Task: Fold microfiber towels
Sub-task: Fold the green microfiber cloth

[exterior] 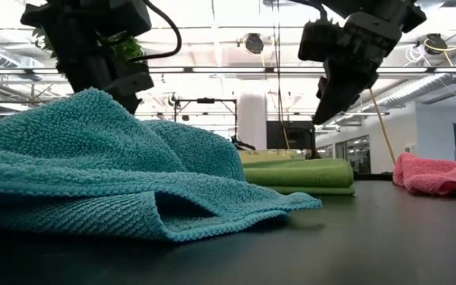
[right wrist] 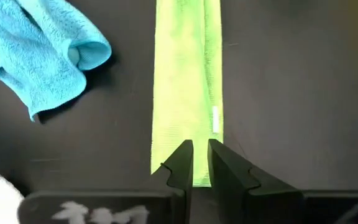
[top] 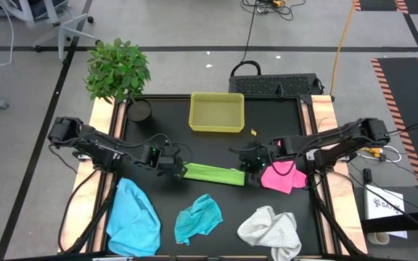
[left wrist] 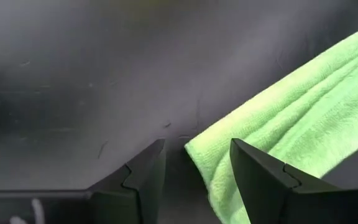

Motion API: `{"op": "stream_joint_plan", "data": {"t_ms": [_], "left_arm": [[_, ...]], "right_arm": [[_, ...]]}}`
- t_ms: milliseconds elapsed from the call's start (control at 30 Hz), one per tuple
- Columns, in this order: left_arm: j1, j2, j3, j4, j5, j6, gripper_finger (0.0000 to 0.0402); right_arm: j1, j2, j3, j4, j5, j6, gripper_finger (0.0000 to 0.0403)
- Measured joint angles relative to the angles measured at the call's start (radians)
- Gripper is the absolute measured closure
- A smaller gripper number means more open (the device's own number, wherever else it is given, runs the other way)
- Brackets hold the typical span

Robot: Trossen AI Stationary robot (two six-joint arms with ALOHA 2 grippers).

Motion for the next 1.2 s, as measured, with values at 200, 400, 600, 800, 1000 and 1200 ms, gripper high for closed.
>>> {"op": "stream_joint_plan", "data": {"t_ms": [200,400,600,800,1000,1200], "left_arm": [[0.023,-0.004,0.0,0.018,-0.012,0.015,0.022],[0.02,-0.011,0.0,0.208,0.062,0.059,0.022],[-0.014,-0.003,0.0,0.233,0.098,0.085,0.022],[-0.063,0.0,-0.008,0.23,0.141,0.103,0.022],[-0.076,0.045,-0.013,0.211,0.12,0.088,0.022],[-0.054,0.074,-0.014,0.198,0.087,0.077,0.022]], "right_arm": [[0.0,0.001,0.0,0.043,-0.001,-0.006,0.0367],[0.004,0.043,0.0,0.067,-0.013,0.009,0.0367],[0.032,0.132,0.0,0.16,-0.058,0.034,0.0367],[0.035,0.144,-0.001,0.179,-0.046,0.056,0.0367],[0.035,0.153,-0.005,0.177,-0.025,0.054,0.0367],[0.035,0.157,-0.035,0.178,-0.027,0.064,0.0378]]}}
